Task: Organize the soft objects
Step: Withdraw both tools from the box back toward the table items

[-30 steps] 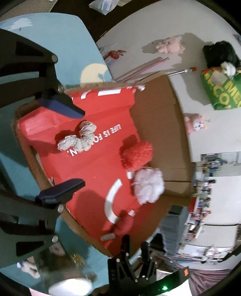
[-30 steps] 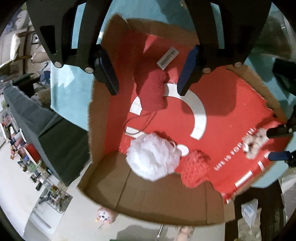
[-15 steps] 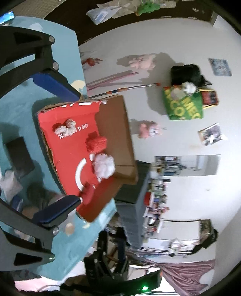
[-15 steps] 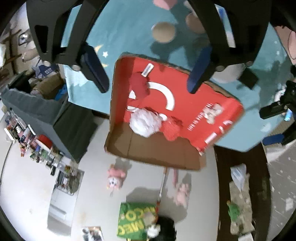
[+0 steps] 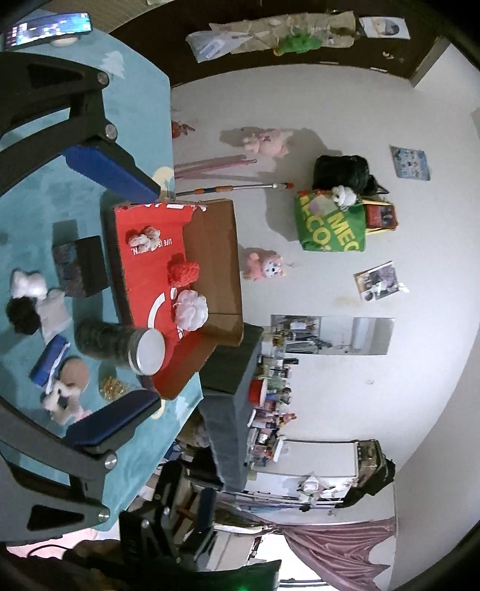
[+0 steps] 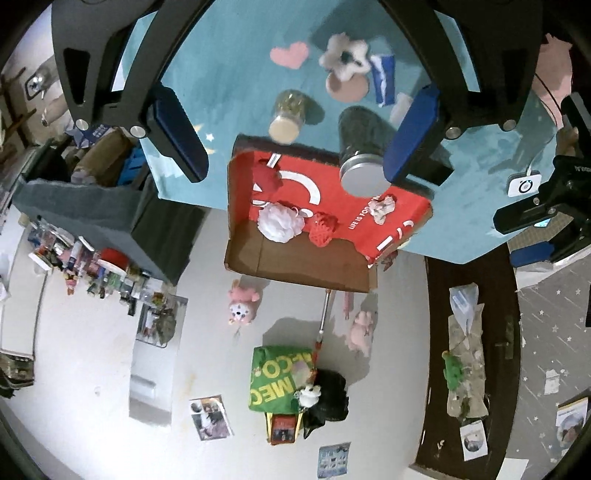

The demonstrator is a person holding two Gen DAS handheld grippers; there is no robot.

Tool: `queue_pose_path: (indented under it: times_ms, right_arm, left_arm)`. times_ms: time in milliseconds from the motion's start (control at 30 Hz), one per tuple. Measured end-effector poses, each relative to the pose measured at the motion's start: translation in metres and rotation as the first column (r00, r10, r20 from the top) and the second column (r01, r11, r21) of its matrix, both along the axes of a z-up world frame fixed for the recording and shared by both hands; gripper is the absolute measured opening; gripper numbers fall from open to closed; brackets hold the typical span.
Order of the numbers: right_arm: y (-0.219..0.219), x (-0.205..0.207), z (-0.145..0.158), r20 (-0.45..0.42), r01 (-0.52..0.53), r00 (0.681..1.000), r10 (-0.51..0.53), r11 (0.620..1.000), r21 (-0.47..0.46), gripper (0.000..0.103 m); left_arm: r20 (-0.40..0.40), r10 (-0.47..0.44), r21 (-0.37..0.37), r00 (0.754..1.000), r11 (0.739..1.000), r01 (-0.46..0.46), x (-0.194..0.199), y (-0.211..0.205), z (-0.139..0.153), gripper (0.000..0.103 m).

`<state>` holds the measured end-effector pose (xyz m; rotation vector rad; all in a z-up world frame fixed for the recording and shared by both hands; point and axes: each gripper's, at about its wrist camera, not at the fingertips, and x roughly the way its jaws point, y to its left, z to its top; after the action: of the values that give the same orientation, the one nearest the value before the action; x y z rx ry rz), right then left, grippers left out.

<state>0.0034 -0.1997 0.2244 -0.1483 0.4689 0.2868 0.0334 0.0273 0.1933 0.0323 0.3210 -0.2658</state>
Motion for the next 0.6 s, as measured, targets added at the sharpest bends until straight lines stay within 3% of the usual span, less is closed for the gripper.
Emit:
queue_pose_path:
  times_ms: [300, 600]
  right_arm:
    - [-0.001, -0.05, -0.025, 0.059, 0.064, 0.996, -0.067, 0.997, 0.041, 0.097]
    - [0.001, -0.065, -0.075, 0.014, 0.108, 0.994, -0.109, 0.992, 0.063, 0.098]
  left_arm:
    - [0.0, 0.042, -0.03, 0.999, 0.999, -0.042, -0.032, -0.01, -0.035, 0.103]
    - [-0.089, 0.06, -0.032, 0.994, 0.997, -0.063, -0.034, -0.014, -0.086, 0.103]
